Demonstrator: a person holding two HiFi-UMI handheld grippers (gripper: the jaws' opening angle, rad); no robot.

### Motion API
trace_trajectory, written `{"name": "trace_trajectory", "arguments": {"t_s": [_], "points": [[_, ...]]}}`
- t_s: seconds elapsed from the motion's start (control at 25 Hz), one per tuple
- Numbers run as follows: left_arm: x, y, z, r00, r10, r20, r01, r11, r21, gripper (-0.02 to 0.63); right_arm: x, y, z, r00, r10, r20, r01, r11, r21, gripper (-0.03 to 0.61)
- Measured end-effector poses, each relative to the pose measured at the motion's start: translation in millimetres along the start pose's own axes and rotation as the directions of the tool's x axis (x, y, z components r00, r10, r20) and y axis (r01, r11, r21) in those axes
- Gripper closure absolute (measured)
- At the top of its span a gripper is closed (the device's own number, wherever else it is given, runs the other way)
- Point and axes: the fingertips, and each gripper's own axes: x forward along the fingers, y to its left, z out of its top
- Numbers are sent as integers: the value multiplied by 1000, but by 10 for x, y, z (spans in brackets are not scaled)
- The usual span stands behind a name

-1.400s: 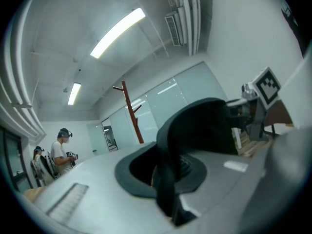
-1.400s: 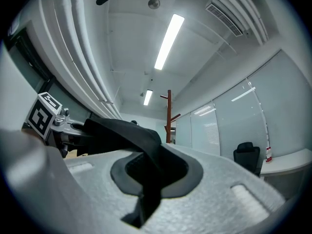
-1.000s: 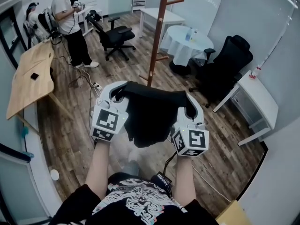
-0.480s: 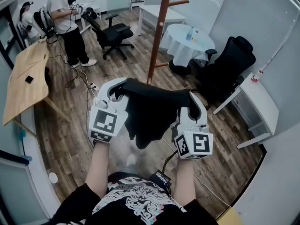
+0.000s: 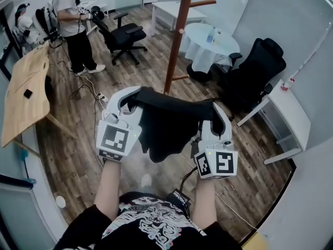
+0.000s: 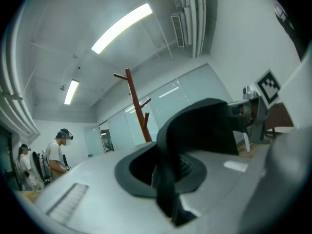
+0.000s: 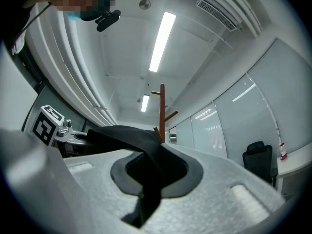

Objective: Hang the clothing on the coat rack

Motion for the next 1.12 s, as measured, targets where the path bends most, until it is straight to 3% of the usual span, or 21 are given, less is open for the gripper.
{"name": "trace_trajectory", "arguments": {"t_s": [0.12,0.28,0.56,0.72,0.92,1.12], "points": [[145,83,-49,1000,-4,4,4,1000,-19,598,149,-47,-46,1000,-17,3,17,1000,-2,558],[307,226,-87,1000,15,9,-13,994,-106,598,380,-94,-98,1000,-26,1,26,1000,-13,557],[509,400,-206,1000,-2,18,4,993,-121,598,653,-118,-175,999,-33,32,34,999,-24,558],[615,487,-270,999,-34,33,36,997,-61,598,802,-118,-204,999,-26,37,27,999,-26,558],[768,549,-190,1000,-3,23,6,991,-132,598,971,-238,-129,998,-4,58,5,1000,-12,558],[963,669,-147,999,17,27,-13,988,-154,598,1210,-361,-139,996,23,85,-22,1000,-8,558]]}}
